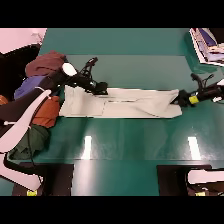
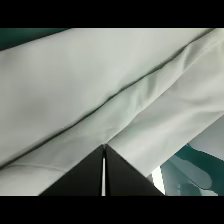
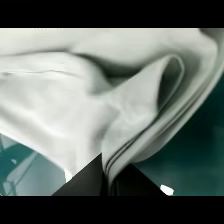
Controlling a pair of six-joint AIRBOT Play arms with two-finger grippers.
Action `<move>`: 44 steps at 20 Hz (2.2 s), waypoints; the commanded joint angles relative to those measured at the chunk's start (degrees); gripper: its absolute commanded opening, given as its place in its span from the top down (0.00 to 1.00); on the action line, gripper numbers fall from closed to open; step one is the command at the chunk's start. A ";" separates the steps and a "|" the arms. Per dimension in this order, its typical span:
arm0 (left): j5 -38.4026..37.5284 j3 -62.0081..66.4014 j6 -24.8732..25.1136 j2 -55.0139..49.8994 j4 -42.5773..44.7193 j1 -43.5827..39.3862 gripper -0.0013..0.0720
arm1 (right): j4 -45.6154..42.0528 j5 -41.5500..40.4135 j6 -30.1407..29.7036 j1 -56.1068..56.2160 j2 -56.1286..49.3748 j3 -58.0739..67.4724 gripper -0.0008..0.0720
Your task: Fold the shirts.
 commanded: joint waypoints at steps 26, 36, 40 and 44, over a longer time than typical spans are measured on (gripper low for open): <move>-14.51 22.18 -3.04 5.38 13.14 16.96 0.95 | 11.89 -8.85 5.40 46.93 -9.49 43.93 0.96; -22.21 22.14 -3.04 12.13 15.17 29.77 0.95 | 7.67 -9.75 3.08 51.34 -17.03 39.47 0.29; -22.21 22.12 -3.02 12.13 14.75 29.77 0.95 | 0.57 -9.11 6.49 41.20 -8.66 24.24 0.29; -21.90 22.12 -3.04 12.11 14.71 29.77 0.95 | 1.60 -13.46 9.92 31.26 -4.63 8.63 0.10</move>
